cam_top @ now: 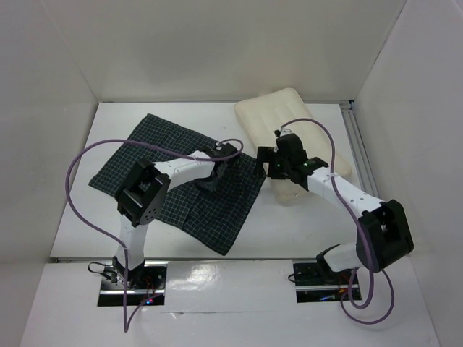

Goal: Put the pillow into the pillowcase

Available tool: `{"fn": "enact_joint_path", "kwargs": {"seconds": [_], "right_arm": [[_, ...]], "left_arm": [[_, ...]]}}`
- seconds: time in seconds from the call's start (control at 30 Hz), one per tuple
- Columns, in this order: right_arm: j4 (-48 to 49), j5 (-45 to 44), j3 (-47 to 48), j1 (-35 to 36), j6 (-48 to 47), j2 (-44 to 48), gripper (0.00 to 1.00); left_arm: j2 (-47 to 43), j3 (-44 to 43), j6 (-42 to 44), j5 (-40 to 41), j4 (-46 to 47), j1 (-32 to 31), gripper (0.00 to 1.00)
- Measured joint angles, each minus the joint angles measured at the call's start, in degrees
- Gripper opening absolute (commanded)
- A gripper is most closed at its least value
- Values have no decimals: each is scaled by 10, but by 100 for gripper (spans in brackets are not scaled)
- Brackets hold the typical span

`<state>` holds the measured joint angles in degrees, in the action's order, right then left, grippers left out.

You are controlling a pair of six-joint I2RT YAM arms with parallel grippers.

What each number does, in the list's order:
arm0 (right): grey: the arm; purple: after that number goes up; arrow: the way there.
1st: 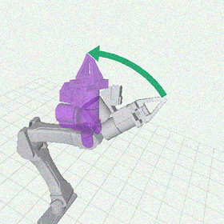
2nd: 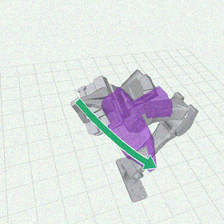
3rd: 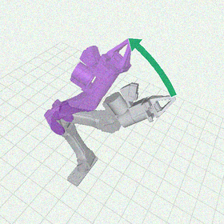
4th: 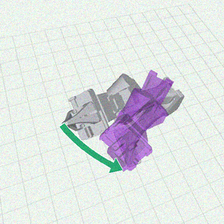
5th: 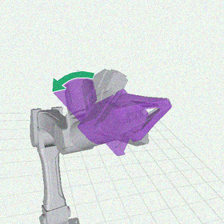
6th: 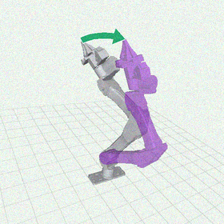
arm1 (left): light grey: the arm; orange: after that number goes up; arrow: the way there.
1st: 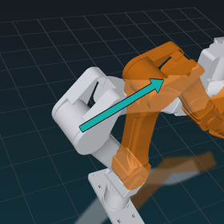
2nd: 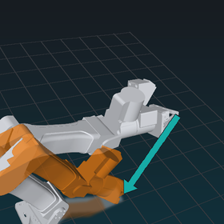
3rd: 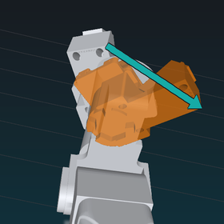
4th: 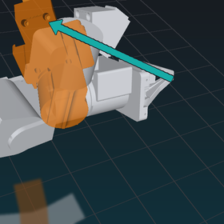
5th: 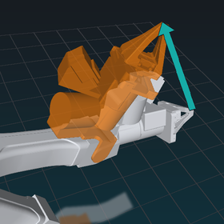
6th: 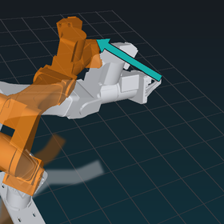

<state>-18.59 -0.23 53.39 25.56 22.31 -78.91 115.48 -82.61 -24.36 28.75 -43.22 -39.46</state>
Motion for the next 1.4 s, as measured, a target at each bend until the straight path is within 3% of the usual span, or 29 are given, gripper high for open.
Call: {"fn": "enact_joint_path", "kwargs": {"seconds": [0.33,0.4,0.43,0.53,0.77,1.03,1.17,1.4], "right_arm": [[0,-28,21,1,-14,-12,98],[0,-30,22,1,-14,-12,100],[0,-31,23,1,-14,-12,100],[-1,-34,33,1,-14,-18,100],[-1,-35,45,1,-16,-36,100],[-1,-35,45,1,-16,-38,100],[0,-37,45,9,-20,-38,100],[35,-38,-3,142,-15,-46,100]], "left_arm": [[0,-27,-1,4,-14,8,32],[0,-27,-1,4,-16,9,41],[0,-27,0,3,-17,10,56],[0,-25,2,-11,-17,11,65],[-1,1,6,-36,-14,11,65],[-5,13,-3,-15,-7,10,55],[-5,14,-13,-6,-8,10,57],[-5,14,-15,-4,-10,10,60]]}}
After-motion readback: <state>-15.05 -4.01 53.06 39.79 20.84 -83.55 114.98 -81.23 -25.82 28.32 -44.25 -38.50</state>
